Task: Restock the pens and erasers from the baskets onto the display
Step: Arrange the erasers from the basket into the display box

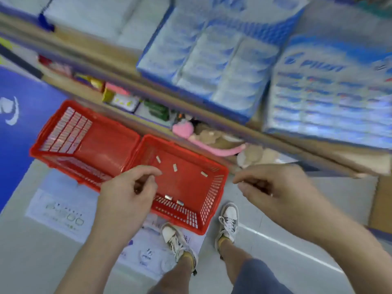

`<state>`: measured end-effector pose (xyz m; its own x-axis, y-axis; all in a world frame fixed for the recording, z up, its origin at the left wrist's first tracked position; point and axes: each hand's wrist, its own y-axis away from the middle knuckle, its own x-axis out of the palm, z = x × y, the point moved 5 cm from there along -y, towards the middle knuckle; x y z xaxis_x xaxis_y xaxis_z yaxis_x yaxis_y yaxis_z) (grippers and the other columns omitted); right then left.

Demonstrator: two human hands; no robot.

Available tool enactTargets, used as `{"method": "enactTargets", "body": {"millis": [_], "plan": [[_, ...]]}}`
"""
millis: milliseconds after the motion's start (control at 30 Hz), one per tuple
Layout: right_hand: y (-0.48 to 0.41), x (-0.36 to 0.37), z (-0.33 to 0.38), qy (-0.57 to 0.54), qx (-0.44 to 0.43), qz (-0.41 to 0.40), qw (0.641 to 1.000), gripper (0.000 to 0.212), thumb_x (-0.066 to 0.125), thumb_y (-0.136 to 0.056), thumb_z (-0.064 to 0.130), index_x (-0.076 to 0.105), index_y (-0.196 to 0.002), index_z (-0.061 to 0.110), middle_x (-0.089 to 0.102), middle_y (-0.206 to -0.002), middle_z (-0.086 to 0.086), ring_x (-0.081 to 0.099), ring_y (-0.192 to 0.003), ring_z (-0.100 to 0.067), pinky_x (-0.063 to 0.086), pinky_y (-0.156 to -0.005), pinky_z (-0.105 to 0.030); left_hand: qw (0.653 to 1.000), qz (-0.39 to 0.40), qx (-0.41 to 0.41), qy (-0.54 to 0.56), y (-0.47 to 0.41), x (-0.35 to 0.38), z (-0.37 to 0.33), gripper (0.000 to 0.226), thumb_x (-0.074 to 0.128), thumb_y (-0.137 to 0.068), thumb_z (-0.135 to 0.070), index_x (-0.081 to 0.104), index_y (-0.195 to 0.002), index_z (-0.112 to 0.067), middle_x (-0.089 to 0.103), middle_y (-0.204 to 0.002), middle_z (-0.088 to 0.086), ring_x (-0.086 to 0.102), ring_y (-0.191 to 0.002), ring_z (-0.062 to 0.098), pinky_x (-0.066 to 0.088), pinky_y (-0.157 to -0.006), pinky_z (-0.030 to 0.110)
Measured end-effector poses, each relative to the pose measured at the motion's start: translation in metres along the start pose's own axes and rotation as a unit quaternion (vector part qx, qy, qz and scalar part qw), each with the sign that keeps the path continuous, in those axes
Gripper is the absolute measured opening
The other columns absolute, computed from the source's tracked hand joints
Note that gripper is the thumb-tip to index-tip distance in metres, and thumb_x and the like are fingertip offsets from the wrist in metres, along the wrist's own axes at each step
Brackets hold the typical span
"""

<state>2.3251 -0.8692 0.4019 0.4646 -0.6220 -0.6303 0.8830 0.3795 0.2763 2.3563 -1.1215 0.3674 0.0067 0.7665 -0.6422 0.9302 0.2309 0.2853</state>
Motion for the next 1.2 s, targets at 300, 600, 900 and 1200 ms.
{"method": "enactTargets", "body": {"millis": [300,600,900,1200], "plan": [[-0.126,0.262,-0.186,0.089,0.122,0.07,0.986,0.012,0.064,-0.079,0.011,0.072,-0.085,0.018,0.072,-0.085,-0.001,0.066,-0.084,-0.021,0.051,-0.08,-0.035,0.97,0.131,-0.057,-0.199,-0.053,0.155,0.241,0.012,0.055,-0.084,-0.018,0.066,-0.081,-0.023,0.071,-0.087,-0.001,0.066,-0.088,0.024,0.047,-0.073,0.03],[-0.225,0.448,-0.383,0.206,0.198,0.129,0.95,0.049,0.062,-0.085,0.02,0.049,-0.132,0.013,0.06,-0.127,-0.015,0.058,-0.118,-0.031,0.047,-0.097,-0.038,0.837,0.283,-0.045,-0.467,-0.143,0.338,0.44,0.035,0.046,-0.092,-0.021,0.055,-0.126,-0.02,0.058,-0.129,0.0,0.057,-0.118,0.023,0.05,-0.092,0.04],[-0.25,0.502,-0.433,0.359,0.148,0.076,0.918,0.041,0.042,-0.091,0.002,0.05,-0.129,0.018,0.052,-0.127,-0.016,0.05,-0.12,-0.035,0.045,-0.096,-0.041,0.781,0.338,-0.096,-0.516,-0.165,0.39,0.499,0.038,0.062,-0.086,-0.025,0.062,-0.123,-0.014,0.062,-0.126,0.002,0.06,-0.114,0.025,0.051,-0.089,0.046],[-0.294,0.547,-0.37,0.104,0.019,0.099,0.989,0.046,0.048,-0.085,0.004,0.049,-0.128,0.022,0.047,-0.117,-0.018,0.054,-0.102,-0.038,0.046,-0.089,-0.038,0.777,0.46,-0.007,-0.43,-0.169,0.4,0.496,0.039,0.072,-0.079,-0.037,0.067,-0.112,-0.017,0.068,-0.113,0.005,0.064,-0.103,0.023,0.051,-0.087,0.034]]}}
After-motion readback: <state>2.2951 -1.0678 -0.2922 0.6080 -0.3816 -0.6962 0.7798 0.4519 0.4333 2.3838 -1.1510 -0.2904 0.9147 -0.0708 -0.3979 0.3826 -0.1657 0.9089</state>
